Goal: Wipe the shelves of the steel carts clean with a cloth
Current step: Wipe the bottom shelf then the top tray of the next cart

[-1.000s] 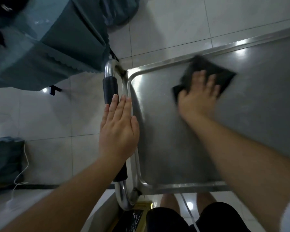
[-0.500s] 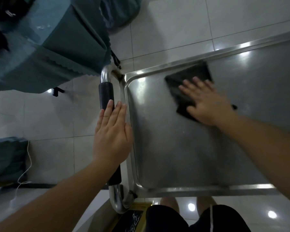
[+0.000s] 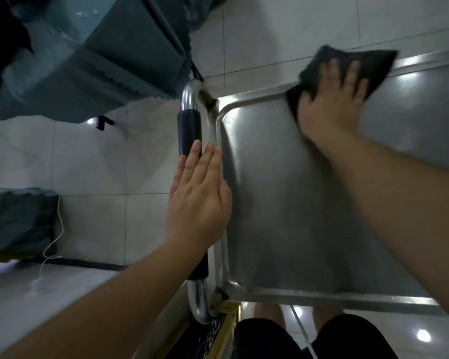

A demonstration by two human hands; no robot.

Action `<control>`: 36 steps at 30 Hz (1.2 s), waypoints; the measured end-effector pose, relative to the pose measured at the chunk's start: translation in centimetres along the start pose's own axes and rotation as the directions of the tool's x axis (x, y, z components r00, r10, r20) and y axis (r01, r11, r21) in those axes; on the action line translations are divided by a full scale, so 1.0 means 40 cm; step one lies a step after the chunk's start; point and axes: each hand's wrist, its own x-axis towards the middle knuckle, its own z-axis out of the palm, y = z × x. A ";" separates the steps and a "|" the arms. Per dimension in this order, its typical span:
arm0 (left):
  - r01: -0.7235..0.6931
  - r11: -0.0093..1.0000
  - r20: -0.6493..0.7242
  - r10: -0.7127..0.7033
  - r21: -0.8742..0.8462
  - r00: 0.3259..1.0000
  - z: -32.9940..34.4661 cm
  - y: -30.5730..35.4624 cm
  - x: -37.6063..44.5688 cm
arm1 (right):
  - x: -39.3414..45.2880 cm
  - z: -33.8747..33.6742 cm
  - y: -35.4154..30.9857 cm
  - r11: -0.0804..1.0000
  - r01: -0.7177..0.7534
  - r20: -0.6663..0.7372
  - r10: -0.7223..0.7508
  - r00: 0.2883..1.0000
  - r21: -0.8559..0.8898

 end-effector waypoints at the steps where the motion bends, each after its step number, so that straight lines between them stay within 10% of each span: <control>1: -0.002 1.000 -0.007 0.002 0.003 1.000 0.001 0.002 0.000 | -0.034 0.017 -0.072 0.991 0.130 0.059 -0.129 0.990 -0.014; 7: -0.015 0.999 -0.051 0.016 0.031 0.999 0.007 0.001 0.005 | -0.215 0.127 -0.322 0.841 0.541 0.235 -0.530 0.815 0.023; 19: 0.003 0.998 -0.045 0.000 0.066 0.999 0.005 0.001 0.000 | -0.568 0.152 0.007 0.527 0.849 0.364 -0.797 0.482 0.028; 36: -0.156 0.979 -0.061 0.165 0.130 0.984 0.022 -0.020 0.002 | -0.626 -0.036 0.557 0.881 0.436 0.354 -0.355 0.865 -0.183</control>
